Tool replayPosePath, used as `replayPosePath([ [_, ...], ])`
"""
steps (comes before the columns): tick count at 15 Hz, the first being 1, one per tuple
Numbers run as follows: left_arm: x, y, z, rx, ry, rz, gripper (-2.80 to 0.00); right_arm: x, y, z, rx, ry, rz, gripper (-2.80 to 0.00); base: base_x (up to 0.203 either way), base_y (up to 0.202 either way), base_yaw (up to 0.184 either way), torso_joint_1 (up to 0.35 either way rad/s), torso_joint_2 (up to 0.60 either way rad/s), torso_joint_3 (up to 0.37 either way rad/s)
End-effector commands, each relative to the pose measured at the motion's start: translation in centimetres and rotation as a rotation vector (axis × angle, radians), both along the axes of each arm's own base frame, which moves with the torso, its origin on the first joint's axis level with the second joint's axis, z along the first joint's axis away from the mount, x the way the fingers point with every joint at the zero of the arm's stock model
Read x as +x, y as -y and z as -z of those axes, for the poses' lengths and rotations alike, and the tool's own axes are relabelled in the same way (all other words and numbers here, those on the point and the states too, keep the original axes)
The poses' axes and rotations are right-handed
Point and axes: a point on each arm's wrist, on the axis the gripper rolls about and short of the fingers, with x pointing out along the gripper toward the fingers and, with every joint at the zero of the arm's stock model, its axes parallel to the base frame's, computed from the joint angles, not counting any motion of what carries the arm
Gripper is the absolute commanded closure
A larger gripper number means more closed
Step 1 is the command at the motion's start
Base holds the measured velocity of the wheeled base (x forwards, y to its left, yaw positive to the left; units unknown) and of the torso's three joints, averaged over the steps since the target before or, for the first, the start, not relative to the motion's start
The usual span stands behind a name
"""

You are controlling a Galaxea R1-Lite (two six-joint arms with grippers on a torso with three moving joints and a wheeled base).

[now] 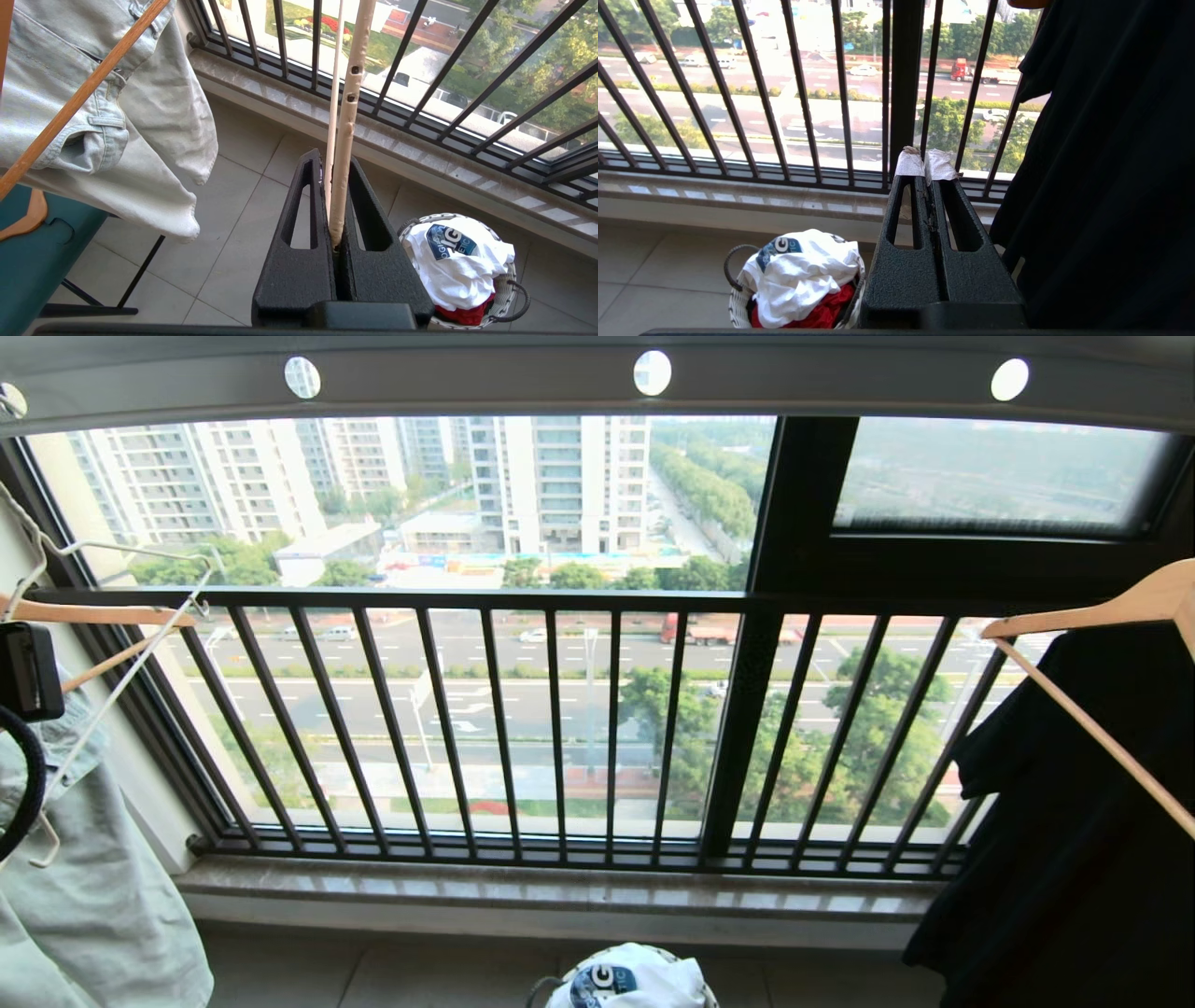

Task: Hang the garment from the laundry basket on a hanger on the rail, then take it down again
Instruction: Pick up the clothes rack on the clothesline

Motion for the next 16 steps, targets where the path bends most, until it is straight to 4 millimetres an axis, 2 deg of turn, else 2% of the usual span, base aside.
replayPosePath([
  [1,-0.2,0.0,0.0,0.0,0.002,-0.001,0.0,0.0,0.0,0.0,0.0,0.0,-0.001,0.0,0.0,0.0,0.0,0.0,0.0,0.0],
  [16,-1.6,0.2,-0.7,0.021,0.038,0.013,0.0,0.0,0.0,0.0,0.0,0.0,-0.002,0.0,0.0,0.0,0.0,0.0,0.0,0.0],
])
